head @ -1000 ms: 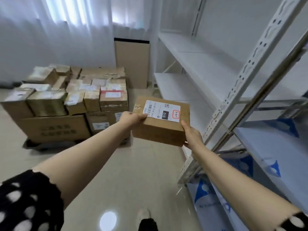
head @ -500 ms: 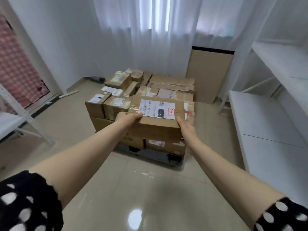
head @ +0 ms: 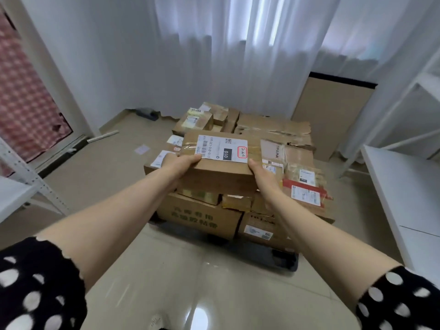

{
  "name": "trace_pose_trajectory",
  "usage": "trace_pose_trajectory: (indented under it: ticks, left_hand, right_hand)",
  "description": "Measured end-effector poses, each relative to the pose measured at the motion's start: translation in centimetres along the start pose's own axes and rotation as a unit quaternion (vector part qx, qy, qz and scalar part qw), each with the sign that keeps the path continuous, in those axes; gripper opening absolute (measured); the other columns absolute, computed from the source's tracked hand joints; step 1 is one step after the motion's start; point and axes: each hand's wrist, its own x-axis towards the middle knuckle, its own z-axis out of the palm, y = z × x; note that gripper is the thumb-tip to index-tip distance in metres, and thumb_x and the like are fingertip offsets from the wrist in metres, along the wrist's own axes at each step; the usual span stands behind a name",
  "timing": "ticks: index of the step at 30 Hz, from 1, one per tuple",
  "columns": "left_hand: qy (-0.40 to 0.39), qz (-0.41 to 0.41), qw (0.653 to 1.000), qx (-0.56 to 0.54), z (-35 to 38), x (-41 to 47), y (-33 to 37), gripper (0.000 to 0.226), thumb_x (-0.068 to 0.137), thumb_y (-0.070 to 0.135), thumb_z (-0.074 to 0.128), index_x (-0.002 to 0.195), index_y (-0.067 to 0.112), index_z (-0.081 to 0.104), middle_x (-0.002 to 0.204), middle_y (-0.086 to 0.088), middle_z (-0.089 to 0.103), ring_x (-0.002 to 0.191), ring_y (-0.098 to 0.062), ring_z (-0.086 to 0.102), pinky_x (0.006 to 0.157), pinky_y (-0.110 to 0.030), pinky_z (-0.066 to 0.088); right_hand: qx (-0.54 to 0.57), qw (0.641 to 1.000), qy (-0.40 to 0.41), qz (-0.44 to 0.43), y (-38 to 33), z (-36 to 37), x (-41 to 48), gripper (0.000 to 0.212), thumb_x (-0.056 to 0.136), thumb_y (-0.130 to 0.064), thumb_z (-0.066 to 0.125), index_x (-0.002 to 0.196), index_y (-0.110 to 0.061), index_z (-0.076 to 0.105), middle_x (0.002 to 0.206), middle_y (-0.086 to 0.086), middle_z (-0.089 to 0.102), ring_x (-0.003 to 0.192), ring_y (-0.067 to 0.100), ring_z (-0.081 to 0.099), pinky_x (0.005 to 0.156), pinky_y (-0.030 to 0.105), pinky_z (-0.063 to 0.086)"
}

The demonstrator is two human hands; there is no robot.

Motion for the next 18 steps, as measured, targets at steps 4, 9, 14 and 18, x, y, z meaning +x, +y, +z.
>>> trace_pose_trajectory:
  ticks: [4,9,14,18]
  left_hand:
    - [-0.001,-0.001,1.0,0.015,-7.3,7.9,2.4,0.08,0.058,0.048,0.084,0.122,0.008,0.055,0.114,-0.009,0.064,0.099,-0.025,0.063,0.084,-0.036,0.054]
    - [-0.011,0.009,1.0,0.025,-11.6,16.7,5.2,0.066,0.072,0.034,0.081,0.123,0.003,0.054,0.115,-0.011,0.062,0.1,-0.023,0.061,0.083,-0.032,0.052]
    - [-0.01,-0.007,1.0,0.023,-14.1,23.2,6.6,0.067,0.071,0.037,0.081,0.123,0.005,0.053,0.114,-0.009,0.063,0.102,-0.023,0.061,0.09,-0.037,0.053]
    - [0.028,-0.004,0.999,0.03,-16.7,28.3,8.2,0.067,0.072,0.039,0.08,0.124,0.005,0.054,0.113,-0.009,0.063,0.099,-0.022,0.061,0.085,-0.034,0.053]
  right_hand:
    - [0.025,0.999,-0.007,0.032,-3.8,9.0,3.5,0.058,0.086,-0.061,0.051,0.126,-0.019,0.055,0.124,0.002,0.057,0.114,0.023,0.054,0.102,0.044,0.044]
    - [0.032,0.998,-0.004,0.055,-7.1,15.9,8.3,0.067,0.081,-0.066,0.053,0.129,-0.02,0.056,0.127,0.002,0.057,0.115,0.023,0.054,0.102,0.045,0.044]
    - [0.022,0.998,-0.016,0.062,-9.2,20.4,14.7,0.051,0.085,-0.062,0.052,0.115,-0.021,0.058,0.119,0.002,0.06,0.108,0.02,0.057,0.098,0.04,0.046]
    - [0.042,0.997,-0.041,0.058,-11.7,24.5,19.1,0.051,0.087,-0.059,0.053,0.121,-0.02,0.057,0.115,0.002,0.061,0.103,0.018,0.058,0.092,0.033,0.047]
